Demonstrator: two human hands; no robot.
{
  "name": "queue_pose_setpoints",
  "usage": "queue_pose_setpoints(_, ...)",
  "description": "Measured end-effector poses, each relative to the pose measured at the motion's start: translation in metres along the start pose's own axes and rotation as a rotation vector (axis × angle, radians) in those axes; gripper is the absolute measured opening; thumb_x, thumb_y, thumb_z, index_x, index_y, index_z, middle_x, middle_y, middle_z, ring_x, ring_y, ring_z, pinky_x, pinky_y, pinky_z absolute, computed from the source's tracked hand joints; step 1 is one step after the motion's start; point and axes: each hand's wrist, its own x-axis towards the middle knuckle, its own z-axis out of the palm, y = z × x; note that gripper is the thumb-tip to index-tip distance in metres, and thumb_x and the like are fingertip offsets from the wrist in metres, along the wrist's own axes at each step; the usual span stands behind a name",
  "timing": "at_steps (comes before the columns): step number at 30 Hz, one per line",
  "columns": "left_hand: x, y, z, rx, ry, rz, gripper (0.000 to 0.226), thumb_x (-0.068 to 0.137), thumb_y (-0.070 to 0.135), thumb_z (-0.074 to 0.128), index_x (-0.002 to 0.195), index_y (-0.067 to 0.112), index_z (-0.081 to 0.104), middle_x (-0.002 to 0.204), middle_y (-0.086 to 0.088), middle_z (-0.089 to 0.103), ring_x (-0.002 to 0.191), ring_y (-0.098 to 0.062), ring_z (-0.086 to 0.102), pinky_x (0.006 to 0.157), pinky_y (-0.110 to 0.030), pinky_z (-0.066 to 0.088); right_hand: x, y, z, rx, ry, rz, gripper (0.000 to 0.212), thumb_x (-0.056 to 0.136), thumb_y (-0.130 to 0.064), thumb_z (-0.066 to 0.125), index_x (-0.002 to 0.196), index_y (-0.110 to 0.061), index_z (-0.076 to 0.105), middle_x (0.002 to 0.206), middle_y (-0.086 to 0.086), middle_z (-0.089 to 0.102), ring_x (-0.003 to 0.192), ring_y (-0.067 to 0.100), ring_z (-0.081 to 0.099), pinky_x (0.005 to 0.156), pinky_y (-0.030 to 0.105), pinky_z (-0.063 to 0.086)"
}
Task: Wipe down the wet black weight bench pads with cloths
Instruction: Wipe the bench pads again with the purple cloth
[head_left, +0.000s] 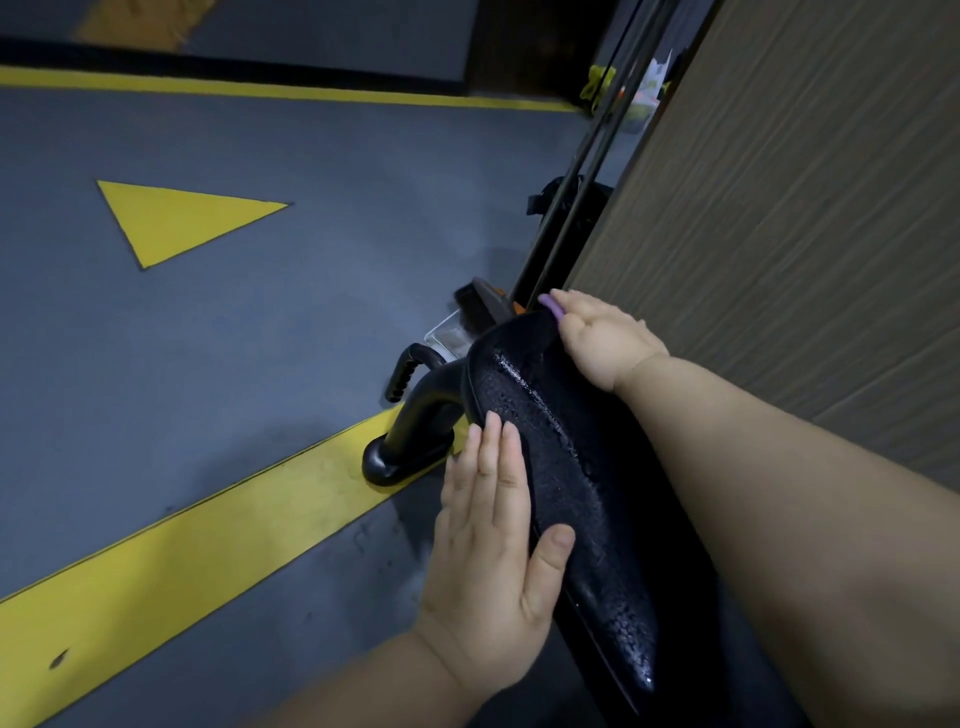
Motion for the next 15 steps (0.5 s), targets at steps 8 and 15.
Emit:
queue_pose_setpoints(8,-0.001,-0.001,0.004,-0.103,0.039,-0.010,0.071,0.101,0.057,0.009,0.155,0.012,-0.005,0.163,0.002,-0.012,0.150,-0.021,-0.010,0.118,-0.042,0.000,-0.057,-0.012,0.002,-0.099,-0.103,-0.353,0.068,0.083,-0.039,0.019,0.151,-0.041,0.010,0.159,-0.018,0.003,0.147,0.009,-0.004,0.117,0.044,0.001)
queue_pose_setpoints(15,0.006,0.004,0.001,-0.186,0.118,-0.144,0.085,0.090,0.072,-0.003,0.153,0.015,-0.009,0.159,0.018,-0.021,0.148,-0.010,-0.016,0.118,-0.035,-0.007,-0.159,0.015,0.008,-0.186,-0.125,-0.535,0.061,0.090,-0.044,0.016,0.151,-0.042,0.013,0.158,-0.020,-0.005,0.145,0.006,-0.017,0.116,0.035,-0.013)
